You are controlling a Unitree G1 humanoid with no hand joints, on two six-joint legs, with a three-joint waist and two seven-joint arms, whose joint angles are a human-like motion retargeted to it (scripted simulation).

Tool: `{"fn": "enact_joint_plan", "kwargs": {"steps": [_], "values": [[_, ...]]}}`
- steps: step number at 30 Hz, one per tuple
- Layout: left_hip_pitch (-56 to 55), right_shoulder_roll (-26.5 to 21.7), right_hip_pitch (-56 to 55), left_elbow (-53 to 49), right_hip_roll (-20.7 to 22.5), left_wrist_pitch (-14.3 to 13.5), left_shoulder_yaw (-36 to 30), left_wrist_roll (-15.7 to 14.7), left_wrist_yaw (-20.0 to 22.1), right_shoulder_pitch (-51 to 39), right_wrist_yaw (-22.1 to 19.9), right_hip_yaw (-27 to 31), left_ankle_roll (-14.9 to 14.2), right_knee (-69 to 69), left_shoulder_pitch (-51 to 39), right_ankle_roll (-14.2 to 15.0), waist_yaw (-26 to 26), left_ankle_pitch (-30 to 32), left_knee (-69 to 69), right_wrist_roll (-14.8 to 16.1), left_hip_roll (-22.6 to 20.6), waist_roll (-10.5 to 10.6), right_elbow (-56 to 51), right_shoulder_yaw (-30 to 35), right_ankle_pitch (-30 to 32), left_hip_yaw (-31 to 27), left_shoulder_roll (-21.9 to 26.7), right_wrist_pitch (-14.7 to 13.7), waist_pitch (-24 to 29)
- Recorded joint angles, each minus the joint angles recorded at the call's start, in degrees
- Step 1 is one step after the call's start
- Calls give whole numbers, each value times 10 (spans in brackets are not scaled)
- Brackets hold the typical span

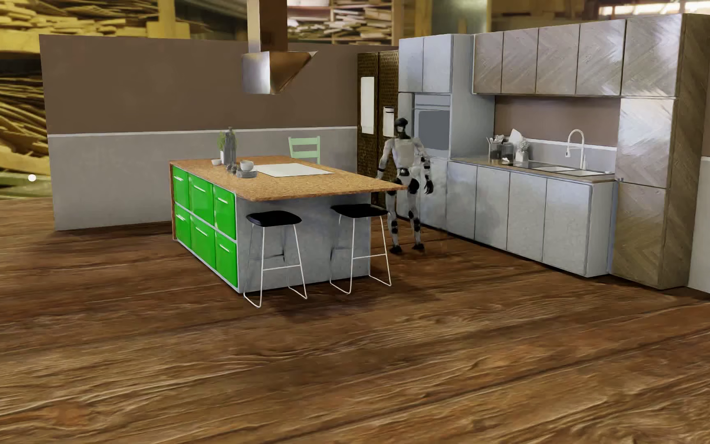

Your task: Reach

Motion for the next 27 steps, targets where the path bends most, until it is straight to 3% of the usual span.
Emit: {"fn": "enact_joint_plan", "kwargs": {"steps": [3, 5, 12, 16, 19, 23, 27], "values": [[-63, -5, -118, -39, 2, 0, 23, 0, 0, 4, 0, 0, 0, 67, 16, 0, 14, 1, 25, 0, -2, -2, -65, -44, 82, 0, 12, 0, 46], [-88, -7, -177, -30, 17, 0, 25, 0, 0, -5, 0, 0, 0, 96, 15, 0, 22, 11, 23, 0, 6, 0, -79, -41, 114, 0, 14, 0, 71], [-136, -2, -224, -6, 64, 0, 20, 0, 0, -19, 0, 0, 0, 72, 2, 0, 28, 48, 17, 0, 23, -9, -111, -29, -22, 0, 21, 0, 109], [-149, -10, -211, -30, 64, 0, 21, 0, 0, -32, 0, 0, 0, 42, -19, 0, 19, 58, 25, 0, 10, -13, -116, -30, 31, 0, 15, 0, 112], [-150, -28, -188, -33, 65, 0, -5, 0, 0, -61, 0, 0, 0, 25, -50, 0, 4, 73, 18, 0, -2, 0, -111, -16, 17, 0, 8, 0, 118], [-192, -66, -204, -19, 68, 0, -102, 0, 0, -194, 0, 0, 0, 18, -168, 0, -12, 104, 16, 0, -3, 16, -102, 84, 15, 0, 10, 0, 157], [-278, -81, -284, 62, 81, 0, -216, 0, 0, -439, 0, 0, 0, 48, -395, 0, 2, 81, 83, 0, 27, 23, -49, 190, 27, 0, -5, 0, 158]]}}
